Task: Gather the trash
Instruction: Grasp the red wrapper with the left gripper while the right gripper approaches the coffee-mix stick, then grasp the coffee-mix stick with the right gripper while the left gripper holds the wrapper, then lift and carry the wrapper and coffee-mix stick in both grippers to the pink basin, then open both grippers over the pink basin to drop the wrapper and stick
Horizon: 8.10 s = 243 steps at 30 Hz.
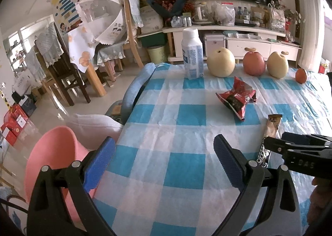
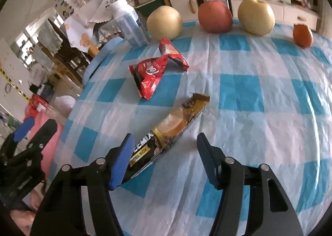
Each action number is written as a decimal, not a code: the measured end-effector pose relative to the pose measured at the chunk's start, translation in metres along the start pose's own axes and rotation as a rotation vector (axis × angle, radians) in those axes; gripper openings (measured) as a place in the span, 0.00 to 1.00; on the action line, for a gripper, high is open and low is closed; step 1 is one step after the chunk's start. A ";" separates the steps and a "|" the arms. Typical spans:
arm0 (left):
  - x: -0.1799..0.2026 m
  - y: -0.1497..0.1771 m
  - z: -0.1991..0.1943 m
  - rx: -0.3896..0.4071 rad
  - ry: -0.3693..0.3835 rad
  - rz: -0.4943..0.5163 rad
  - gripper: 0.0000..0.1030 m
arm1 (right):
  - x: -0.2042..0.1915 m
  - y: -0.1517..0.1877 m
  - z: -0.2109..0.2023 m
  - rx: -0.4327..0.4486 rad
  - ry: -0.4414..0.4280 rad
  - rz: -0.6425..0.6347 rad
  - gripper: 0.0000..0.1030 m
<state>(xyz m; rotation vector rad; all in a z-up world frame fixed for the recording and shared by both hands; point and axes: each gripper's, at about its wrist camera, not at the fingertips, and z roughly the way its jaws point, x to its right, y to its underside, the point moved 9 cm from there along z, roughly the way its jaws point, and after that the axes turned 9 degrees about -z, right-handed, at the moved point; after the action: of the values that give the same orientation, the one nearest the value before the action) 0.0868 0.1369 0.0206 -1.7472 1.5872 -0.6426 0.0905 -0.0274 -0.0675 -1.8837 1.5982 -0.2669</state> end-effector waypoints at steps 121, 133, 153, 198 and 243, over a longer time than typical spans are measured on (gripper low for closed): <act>0.015 0.060 0.005 -0.160 0.247 -0.066 0.58 | 0.043 0.030 -0.062 0.034 -0.055 -0.163 0.08; 0.002 0.059 -0.006 -0.141 0.271 -0.066 0.58 | 0.064 0.050 -0.063 -0.017 0.040 -0.140 0.09; -0.011 0.048 -0.007 -0.130 0.255 -0.084 0.58 | 0.032 0.026 -0.019 -0.007 0.190 -0.273 0.25; -0.224 0.013 -0.024 0.025 -0.097 -0.396 0.59 | -0.221 -0.015 -0.057 0.144 -0.260 -0.235 0.17; -0.219 -0.001 -0.020 0.037 -0.227 -0.316 0.94 | -0.223 -0.025 -0.047 0.222 -0.103 -0.249 0.80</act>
<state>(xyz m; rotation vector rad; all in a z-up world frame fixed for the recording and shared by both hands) 0.0431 0.3498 0.0528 -1.9850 1.1516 -0.5914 0.0327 0.1673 0.0381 -1.8883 1.2133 -0.4282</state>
